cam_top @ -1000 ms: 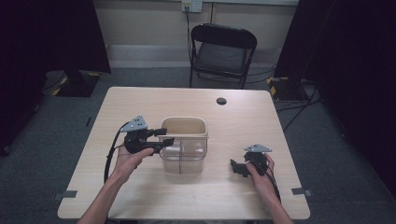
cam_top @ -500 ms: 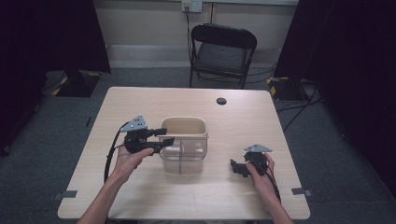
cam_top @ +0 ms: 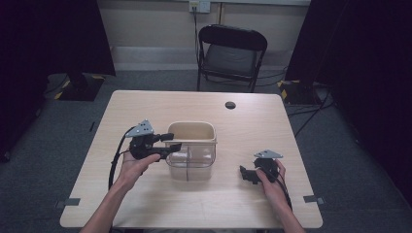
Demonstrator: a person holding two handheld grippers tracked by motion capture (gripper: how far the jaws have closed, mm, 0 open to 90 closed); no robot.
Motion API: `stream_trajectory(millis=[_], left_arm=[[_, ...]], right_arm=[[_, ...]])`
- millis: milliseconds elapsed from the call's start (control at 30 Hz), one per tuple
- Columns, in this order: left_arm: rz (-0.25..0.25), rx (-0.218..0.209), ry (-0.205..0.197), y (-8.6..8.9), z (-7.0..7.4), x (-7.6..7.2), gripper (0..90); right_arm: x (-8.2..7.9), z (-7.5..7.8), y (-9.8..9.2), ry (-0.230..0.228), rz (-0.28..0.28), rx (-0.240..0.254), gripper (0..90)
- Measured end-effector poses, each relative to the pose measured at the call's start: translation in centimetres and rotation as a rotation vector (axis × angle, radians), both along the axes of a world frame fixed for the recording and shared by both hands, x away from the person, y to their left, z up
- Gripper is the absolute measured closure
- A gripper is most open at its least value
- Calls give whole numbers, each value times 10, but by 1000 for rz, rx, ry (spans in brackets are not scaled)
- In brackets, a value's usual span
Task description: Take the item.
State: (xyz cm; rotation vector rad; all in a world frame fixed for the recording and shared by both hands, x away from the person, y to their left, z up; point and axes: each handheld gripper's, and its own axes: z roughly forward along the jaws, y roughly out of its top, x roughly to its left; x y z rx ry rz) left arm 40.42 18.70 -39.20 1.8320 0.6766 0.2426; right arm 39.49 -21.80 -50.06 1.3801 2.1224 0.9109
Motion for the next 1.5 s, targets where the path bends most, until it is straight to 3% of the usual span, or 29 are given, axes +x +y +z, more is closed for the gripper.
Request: stream_trajectory(millis=[1500], left_arm=[[0, 4, 1, 0, 0, 0, 441]], right_arm=[[0, 0, 0, 0, 0, 0, 115]])
